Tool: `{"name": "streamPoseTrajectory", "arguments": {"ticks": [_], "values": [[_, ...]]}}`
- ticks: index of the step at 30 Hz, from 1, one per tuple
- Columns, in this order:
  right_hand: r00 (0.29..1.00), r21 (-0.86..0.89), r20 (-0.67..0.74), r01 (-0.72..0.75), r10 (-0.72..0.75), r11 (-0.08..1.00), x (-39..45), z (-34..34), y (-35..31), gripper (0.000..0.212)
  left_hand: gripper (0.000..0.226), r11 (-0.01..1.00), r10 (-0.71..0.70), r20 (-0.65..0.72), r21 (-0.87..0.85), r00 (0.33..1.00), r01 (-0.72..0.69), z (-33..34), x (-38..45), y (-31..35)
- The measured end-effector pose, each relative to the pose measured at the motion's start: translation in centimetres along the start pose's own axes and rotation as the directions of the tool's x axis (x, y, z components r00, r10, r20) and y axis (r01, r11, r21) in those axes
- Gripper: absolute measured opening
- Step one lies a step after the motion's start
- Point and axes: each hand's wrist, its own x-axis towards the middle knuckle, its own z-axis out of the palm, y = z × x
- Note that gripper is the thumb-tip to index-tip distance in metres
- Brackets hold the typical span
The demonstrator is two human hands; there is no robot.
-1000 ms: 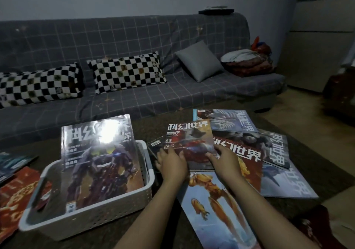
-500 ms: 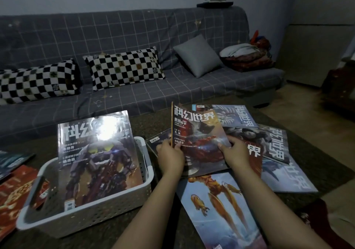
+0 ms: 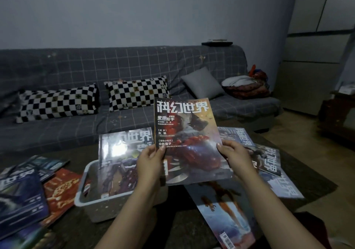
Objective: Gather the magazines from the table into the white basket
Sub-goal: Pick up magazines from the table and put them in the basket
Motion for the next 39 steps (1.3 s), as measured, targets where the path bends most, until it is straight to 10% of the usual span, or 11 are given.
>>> {"name": "streamPoseTrajectory", "arguments": {"ticks": [8,17,24,39], "values": [[0.973,-0.057,0.227,0.039,-0.025,0.998,-0.1,9.7,-2.1,0.016,0.014,0.997,0.058,-0.188,0.061,0.980,-0.047,-9.9,2.5,2.8],[0.982,-0.322,0.183,0.017,0.045,0.946,2.6,17.6,0.5,0.011,0.011,0.961,-0.024,-0.251,0.261,0.968,0.091,-15.9,6.9,1.2],[0.995,-0.701,0.101,0.055,0.022,0.711,2.8,18.1,3.9,0.008,0.019,0.708,0.039,-0.148,0.702,0.988,0.077,-16.8,7.7,-0.4],[0.989,-0.866,0.117,0.148,-0.094,0.478,2.8,18.2,5.2,0.020,0.012,0.307,0.066,-0.036,0.952,0.997,0.014,-16.5,8.0,-1.2]]}}
